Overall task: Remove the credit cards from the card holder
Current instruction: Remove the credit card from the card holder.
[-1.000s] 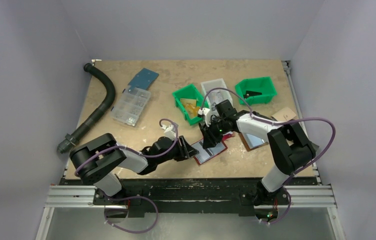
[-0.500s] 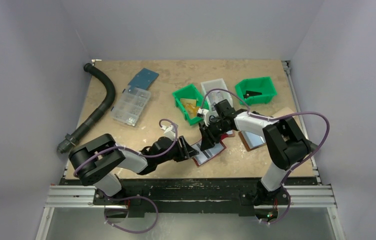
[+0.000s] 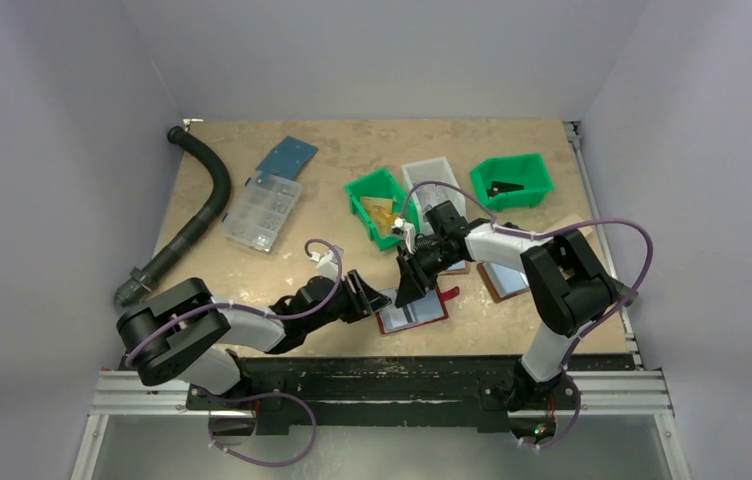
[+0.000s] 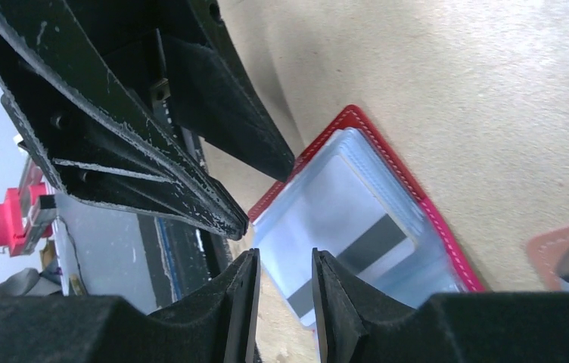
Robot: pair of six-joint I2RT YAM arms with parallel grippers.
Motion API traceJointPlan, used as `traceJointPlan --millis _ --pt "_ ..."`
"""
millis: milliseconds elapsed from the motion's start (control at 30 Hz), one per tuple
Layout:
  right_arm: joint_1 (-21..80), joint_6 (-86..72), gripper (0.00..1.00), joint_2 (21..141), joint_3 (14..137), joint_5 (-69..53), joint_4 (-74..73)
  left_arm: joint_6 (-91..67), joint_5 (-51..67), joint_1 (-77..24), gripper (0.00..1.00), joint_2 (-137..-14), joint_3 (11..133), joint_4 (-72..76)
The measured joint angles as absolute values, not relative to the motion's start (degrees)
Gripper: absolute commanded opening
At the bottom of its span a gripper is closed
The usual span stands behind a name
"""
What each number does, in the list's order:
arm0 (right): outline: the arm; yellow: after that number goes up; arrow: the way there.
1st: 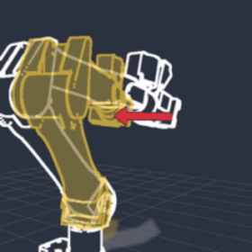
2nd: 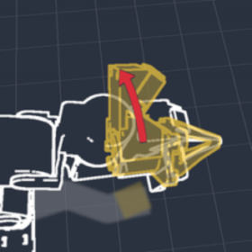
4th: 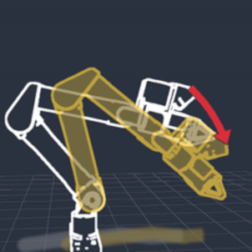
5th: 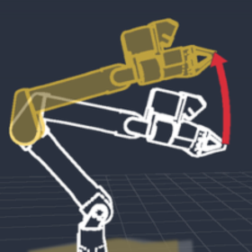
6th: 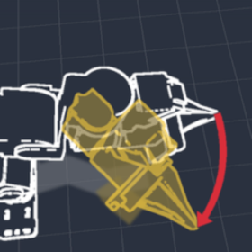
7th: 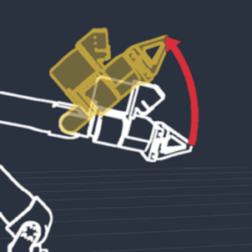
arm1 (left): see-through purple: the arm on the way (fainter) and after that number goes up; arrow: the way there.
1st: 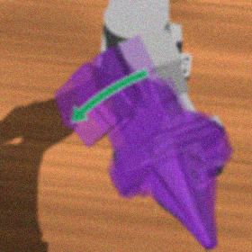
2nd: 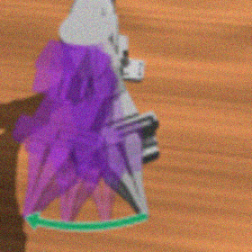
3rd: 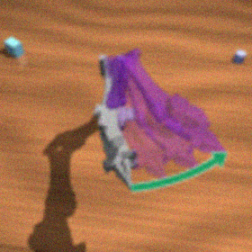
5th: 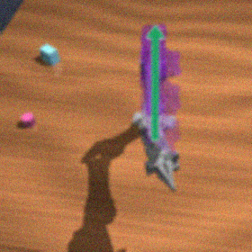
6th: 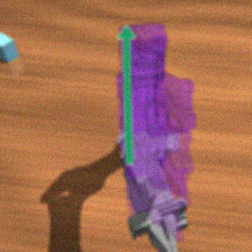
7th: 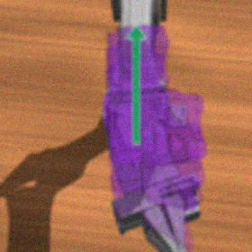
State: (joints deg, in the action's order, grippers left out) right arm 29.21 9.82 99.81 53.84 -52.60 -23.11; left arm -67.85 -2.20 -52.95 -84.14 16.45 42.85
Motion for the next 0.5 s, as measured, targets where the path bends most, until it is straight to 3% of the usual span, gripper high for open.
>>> traceJointPlan --millis 500 --pt "29.50 8.49 0.41 99.77 54.02 -49.12 -22.76 -69.91 -3.01 -52.95 0.50 -80.58 15.29 44.45"
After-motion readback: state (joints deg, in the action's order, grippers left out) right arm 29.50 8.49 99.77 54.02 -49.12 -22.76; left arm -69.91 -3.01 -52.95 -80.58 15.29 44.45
